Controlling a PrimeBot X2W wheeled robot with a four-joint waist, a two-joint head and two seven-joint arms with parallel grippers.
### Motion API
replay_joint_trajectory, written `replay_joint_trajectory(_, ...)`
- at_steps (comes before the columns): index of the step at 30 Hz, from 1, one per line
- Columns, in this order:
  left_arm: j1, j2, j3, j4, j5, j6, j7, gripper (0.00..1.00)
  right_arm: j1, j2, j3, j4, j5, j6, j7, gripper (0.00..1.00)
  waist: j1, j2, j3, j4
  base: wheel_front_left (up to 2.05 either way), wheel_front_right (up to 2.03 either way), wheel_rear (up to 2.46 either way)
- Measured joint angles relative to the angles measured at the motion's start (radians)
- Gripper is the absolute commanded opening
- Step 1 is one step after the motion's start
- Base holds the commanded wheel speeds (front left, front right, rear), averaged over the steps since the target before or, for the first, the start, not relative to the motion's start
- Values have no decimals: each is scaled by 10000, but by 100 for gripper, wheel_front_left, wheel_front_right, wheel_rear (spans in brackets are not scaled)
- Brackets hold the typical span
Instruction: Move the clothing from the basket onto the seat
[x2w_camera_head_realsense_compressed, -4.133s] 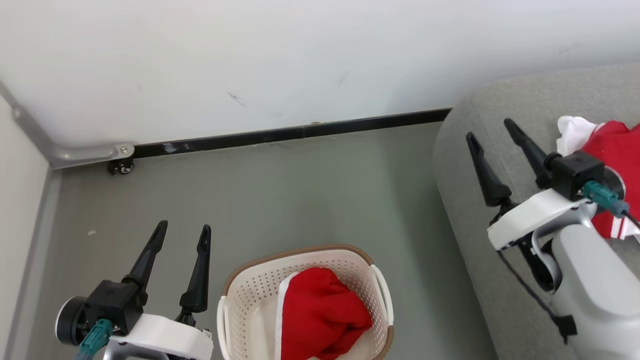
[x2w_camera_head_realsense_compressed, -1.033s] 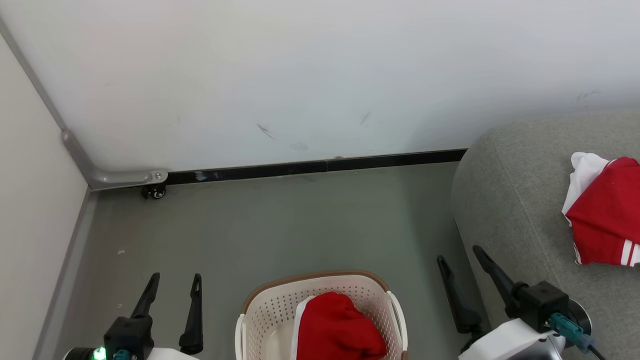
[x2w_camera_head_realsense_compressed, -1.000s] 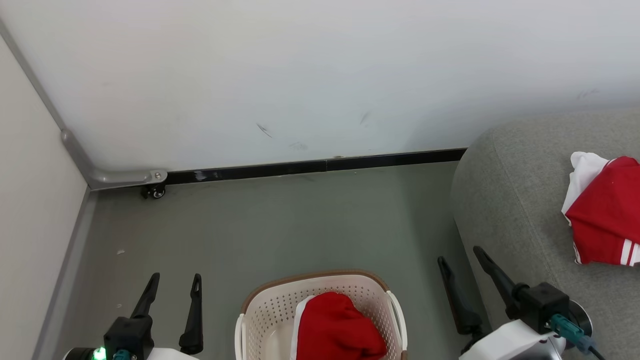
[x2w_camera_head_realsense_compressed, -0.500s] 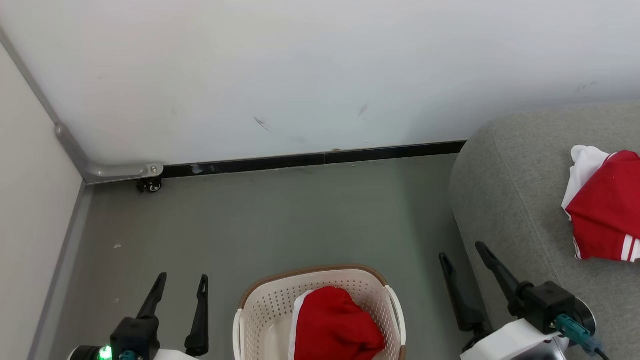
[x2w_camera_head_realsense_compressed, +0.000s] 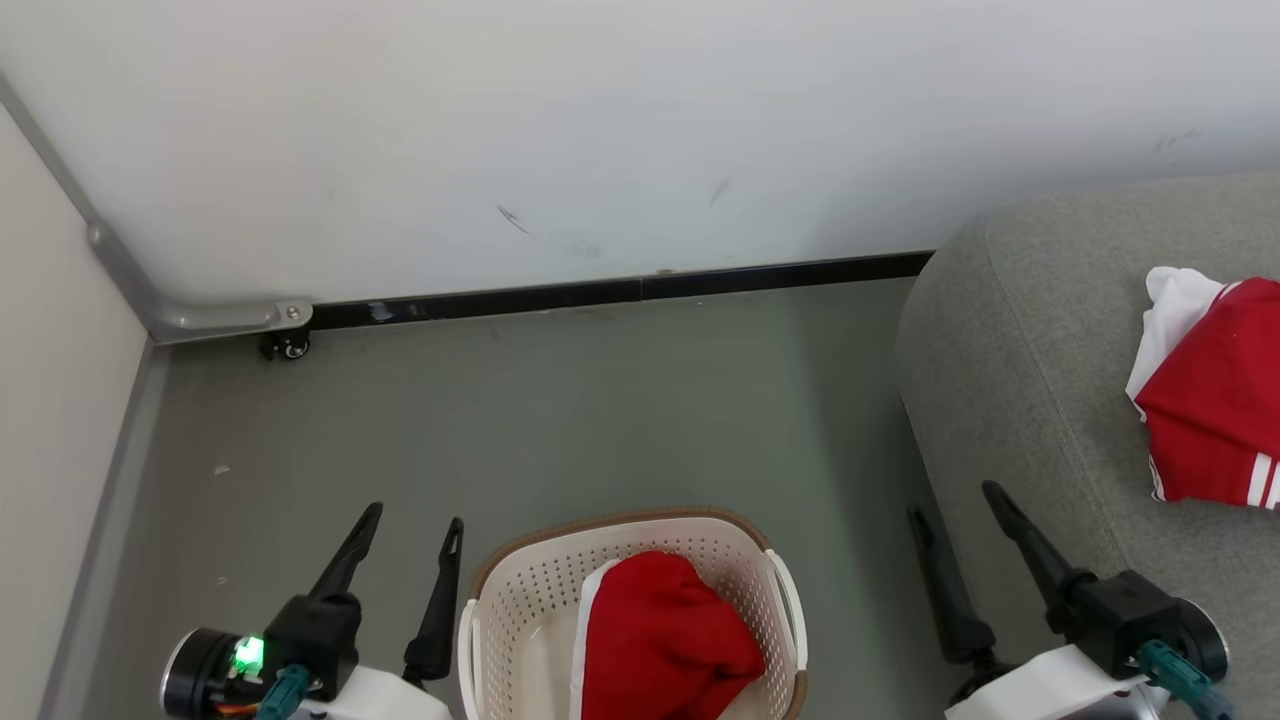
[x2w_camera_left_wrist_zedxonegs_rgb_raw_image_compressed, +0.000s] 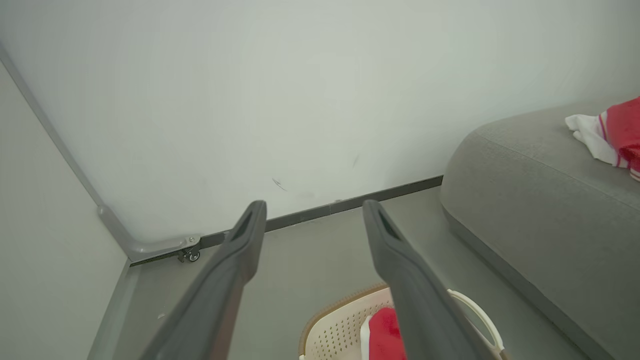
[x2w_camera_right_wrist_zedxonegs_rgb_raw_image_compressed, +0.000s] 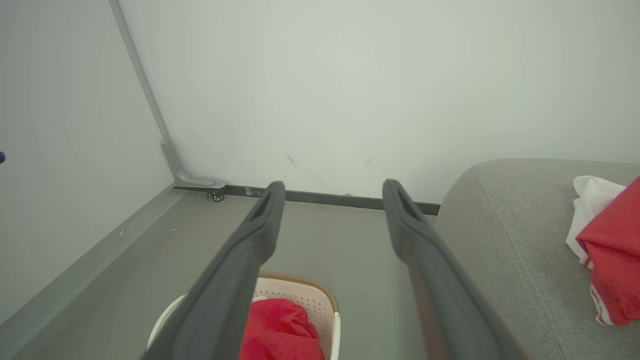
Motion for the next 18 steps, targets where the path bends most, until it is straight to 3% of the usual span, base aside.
replay_joint_trajectory(18, -1531, -370, -957, 968, 527, -763, 357, 100, 54, 52, -888, -947, -242, 0, -192, 100, 0, 0, 1023, -383, 0, 0, 0)
